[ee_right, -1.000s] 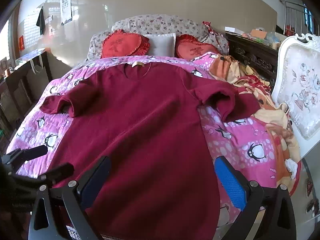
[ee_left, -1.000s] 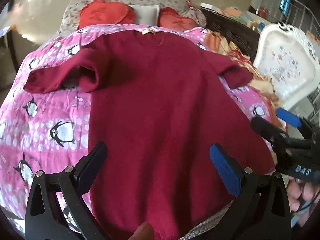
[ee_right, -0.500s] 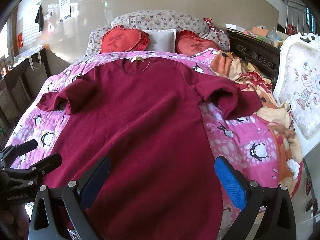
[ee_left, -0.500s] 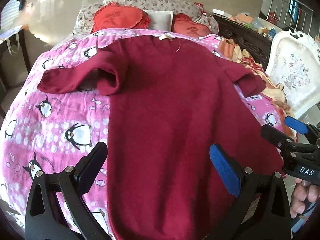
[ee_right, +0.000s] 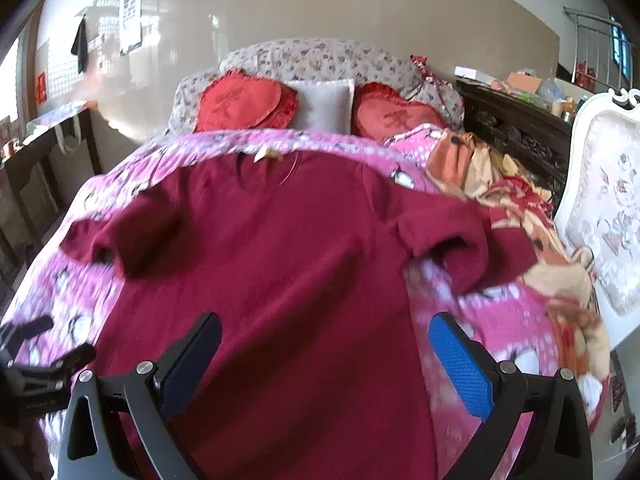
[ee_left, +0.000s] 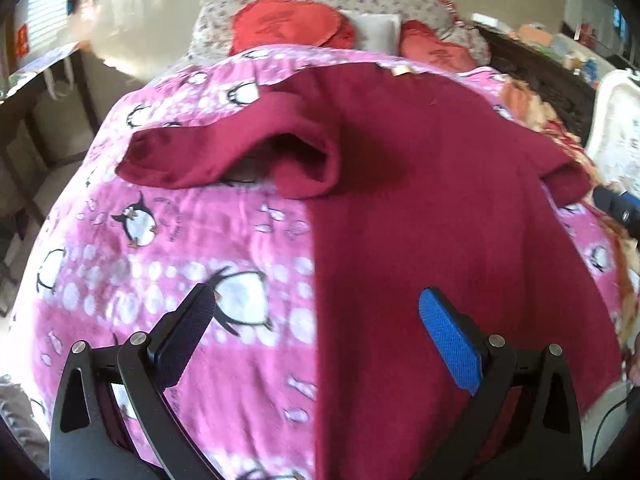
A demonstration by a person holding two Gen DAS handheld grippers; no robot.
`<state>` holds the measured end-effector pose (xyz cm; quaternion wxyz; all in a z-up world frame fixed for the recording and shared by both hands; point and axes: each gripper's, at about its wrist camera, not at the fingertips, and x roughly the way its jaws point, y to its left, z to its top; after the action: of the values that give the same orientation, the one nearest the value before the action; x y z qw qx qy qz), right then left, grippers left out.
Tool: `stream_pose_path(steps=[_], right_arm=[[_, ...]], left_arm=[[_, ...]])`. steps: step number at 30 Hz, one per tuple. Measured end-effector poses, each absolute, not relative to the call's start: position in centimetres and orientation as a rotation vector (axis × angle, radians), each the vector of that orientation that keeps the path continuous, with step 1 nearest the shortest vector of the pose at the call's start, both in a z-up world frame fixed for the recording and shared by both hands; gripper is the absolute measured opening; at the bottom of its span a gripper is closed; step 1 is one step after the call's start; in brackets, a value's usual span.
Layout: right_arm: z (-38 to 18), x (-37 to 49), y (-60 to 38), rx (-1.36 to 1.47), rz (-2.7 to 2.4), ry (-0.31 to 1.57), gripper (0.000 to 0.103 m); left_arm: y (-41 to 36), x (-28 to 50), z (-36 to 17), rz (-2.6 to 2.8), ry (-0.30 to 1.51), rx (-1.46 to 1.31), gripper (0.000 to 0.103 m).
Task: Fold small clothes
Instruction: 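Move the left gripper over the sweater's side edge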
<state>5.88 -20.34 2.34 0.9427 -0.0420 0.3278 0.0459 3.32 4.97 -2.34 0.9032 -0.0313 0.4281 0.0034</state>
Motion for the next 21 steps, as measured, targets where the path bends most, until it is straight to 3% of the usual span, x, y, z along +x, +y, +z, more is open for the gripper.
stream_pose_path(steps=[14,21], right_arm=[[-0.1,8.2,-19.7,-0.131,0.077,0.505,0.103],[-3.8,10.1,-22.0,-0.07,-0.002,0.573,0.103]], left_arm=[[1.8,5.2,-0.5,0.069,0.88,-0.048,0.103],[-0.3,7.5,-2.8,0.057,0.81,-0.023,0.103]])
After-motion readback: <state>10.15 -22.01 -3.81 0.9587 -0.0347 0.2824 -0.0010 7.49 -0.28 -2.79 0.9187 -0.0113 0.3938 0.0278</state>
